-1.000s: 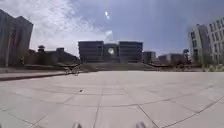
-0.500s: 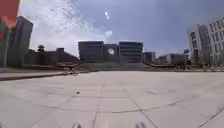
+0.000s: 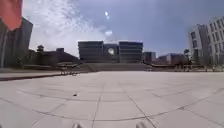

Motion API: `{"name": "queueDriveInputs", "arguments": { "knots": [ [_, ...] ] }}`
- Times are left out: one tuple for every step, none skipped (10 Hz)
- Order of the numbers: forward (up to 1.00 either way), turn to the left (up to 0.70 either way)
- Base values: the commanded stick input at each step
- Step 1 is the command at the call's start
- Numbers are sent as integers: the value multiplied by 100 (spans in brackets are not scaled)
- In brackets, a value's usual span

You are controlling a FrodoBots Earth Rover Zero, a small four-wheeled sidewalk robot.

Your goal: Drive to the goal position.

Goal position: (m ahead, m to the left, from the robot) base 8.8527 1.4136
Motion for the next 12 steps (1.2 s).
{"name": "queueDriveInputs", "arguments": {
  "knots": [
    [45,3],
    [45,3],
    [45,3],
    [45,3],
    [45,3],
    [45,-3],
    [45,-10],
    [45,-16],
    [45,-23],
    [45,-24],
    [45,-24],
    [45,-24]
  ]
}}
